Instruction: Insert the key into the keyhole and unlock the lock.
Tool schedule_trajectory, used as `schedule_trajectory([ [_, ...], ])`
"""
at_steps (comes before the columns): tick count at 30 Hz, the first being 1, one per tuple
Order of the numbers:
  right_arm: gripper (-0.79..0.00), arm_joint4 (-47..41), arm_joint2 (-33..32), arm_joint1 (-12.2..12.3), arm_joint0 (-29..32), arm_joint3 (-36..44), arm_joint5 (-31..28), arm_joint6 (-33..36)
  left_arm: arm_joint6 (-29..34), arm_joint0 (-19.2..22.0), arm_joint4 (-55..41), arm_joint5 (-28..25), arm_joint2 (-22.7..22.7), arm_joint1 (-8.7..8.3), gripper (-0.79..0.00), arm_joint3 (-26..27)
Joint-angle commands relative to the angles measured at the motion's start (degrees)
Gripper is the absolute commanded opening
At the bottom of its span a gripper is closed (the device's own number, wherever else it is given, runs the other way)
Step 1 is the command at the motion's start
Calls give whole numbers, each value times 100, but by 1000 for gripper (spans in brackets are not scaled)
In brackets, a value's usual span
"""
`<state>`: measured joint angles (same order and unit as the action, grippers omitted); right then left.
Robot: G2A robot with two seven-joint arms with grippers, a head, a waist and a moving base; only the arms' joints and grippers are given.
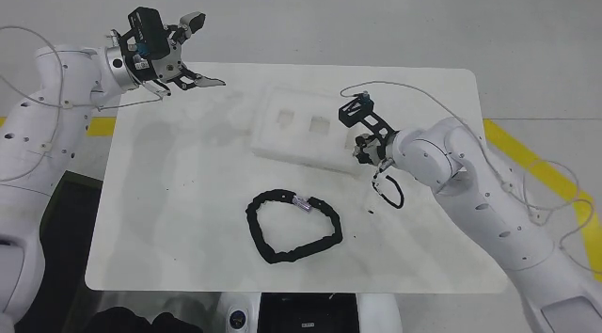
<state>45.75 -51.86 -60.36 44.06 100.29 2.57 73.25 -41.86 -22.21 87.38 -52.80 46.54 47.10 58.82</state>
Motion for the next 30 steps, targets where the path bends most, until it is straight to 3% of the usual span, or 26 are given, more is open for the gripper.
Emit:
schedule_trajectory([
  [1, -785, 17, -77, 11, 11, 54, 8, 23, 0, 0, 0, 0, 0, 0, 0, 0],
  [11, -785, -303, -698, 110, 206, 566, -208, 64, 0, 0, 0, 0, 0, 0, 0, 0],
  [24, -785, -2589, -2312, 264, 995, 1168, -974, -920, 0, 0, 0, 0, 0, 0, 0, 0],
  [30, -785, -3224, -2875, 339, 1249, 1199, -1365, -968, 0, 0, 0, 0, 0, 0, 0, 0],
])
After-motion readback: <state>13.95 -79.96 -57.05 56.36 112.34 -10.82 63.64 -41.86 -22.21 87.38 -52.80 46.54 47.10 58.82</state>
